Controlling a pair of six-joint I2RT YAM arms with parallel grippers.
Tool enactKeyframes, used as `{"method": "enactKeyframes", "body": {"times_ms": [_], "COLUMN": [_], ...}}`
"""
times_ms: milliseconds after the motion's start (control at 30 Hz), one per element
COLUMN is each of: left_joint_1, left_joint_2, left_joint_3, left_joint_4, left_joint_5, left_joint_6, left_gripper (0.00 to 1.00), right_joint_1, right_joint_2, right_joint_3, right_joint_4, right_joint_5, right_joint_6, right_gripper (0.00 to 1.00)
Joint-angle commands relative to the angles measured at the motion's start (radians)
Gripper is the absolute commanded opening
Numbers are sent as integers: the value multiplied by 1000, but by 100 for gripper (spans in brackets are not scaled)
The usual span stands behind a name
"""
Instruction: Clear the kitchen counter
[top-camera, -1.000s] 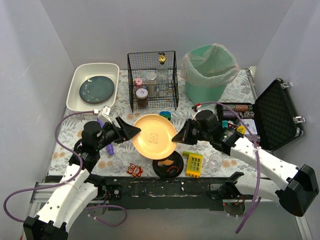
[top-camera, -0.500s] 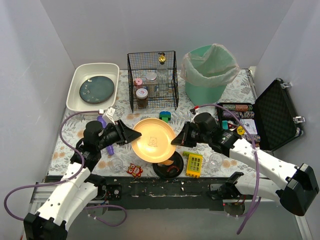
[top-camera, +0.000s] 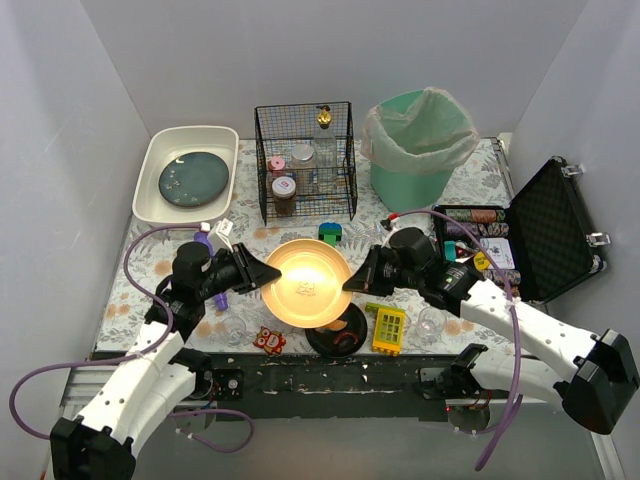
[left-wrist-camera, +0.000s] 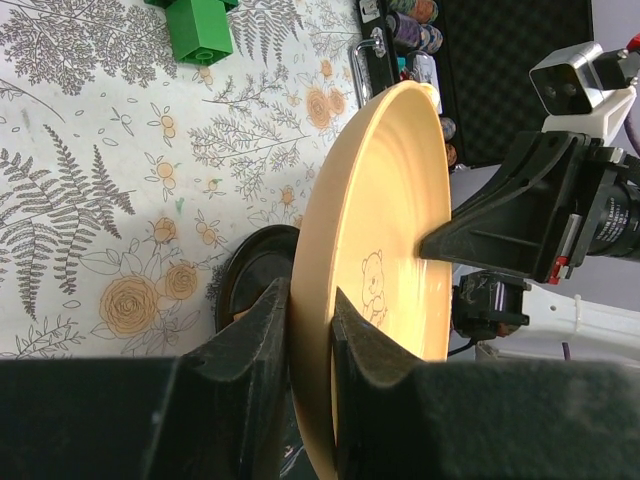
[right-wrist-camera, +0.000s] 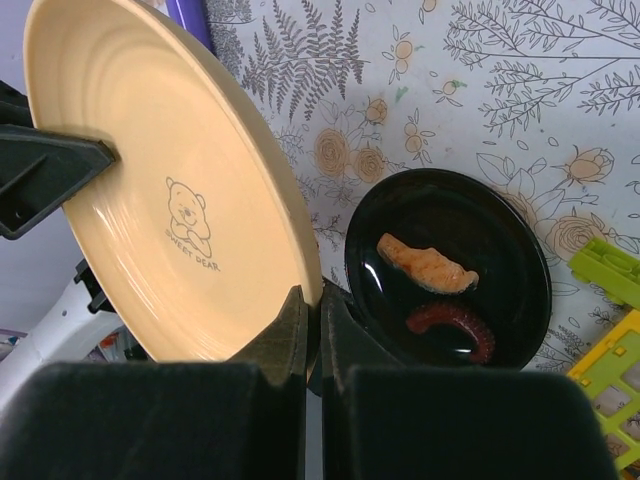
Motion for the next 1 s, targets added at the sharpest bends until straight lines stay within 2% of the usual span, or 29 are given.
{"method": "enactKeyframes", "body": {"times_ms": [0, 100, 233, 267, 300, 533, 733, 867, 967], "left_joint_1": [-5, -5, -5, -5, -5, 0, 59, 128, 177], "left_joint_2": [11, 20, 22, 20, 20, 25, 50, 66, 94], "left_joint_3": [26, 32, 25, 22, 19, 101, 276, 362, 382], "left_joint_4": [24, 26, 41, 46, 49, -25, -221, -241, -194], "left_joint_5": [57, 54, 49, 43, 40, -61, -232, -255, -244], "left_joint_6": [-1, -16, -47, -54, -59, -24, 79, 90, 53], "left_gripper": [0, 0, 0, 0, 0, 0, 0, 0, 0], "right_joint_1": [11, 11, 9, 9, 9, 9, 8, 8, 9], "right_joint_2": [-49, -66, -82, -85, -85, -144, -244, -275, -280], "right_joint_3": [0, 3, 21, 32, 44, 80, 28, 5, 11], "right_joint_4": [87, 64, 0, -34, -54, -241, -266, -264, -284], "right_joint_5": [-10, 29, 95, 127, 147, 378, 435, 439, 445], "right_joint_6": [16, 6, -22, -33, -40, -59, -42, -37, -37], "right_gripper": [2, 24, 40, 52, 54, 57, 56, 56, 56]}}
